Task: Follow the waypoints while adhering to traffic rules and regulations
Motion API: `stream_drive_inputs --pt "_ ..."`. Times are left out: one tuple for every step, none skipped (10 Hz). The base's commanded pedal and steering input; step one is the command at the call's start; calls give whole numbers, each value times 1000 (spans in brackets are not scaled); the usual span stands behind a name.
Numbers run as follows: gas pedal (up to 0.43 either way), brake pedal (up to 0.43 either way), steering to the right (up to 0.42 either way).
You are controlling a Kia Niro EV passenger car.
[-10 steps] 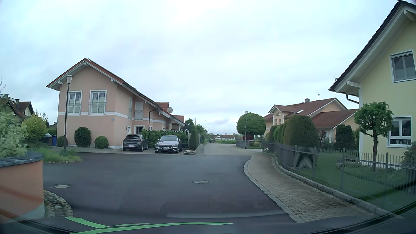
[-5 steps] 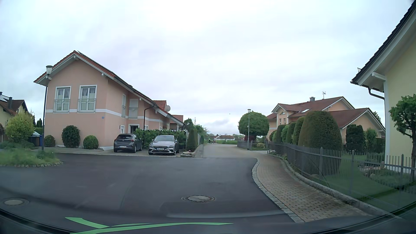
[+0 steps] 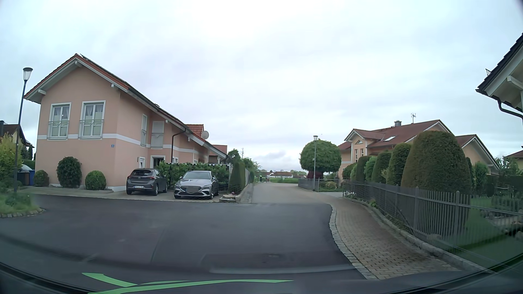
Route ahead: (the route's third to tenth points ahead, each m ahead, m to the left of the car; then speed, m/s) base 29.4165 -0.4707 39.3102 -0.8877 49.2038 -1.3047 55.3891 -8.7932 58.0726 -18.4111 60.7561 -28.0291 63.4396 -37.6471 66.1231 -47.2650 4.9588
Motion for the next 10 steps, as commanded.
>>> stream_drive_inputs --pt "118 0 40" --pt "118 0 46" --pt "118 0 47" --pt "118 0 47" --pt "118 0 47" --pt "118 0 47" --pt "118 0 48" --pt "118 0 48" --pt "118 0 49" --pt "118 0 51"
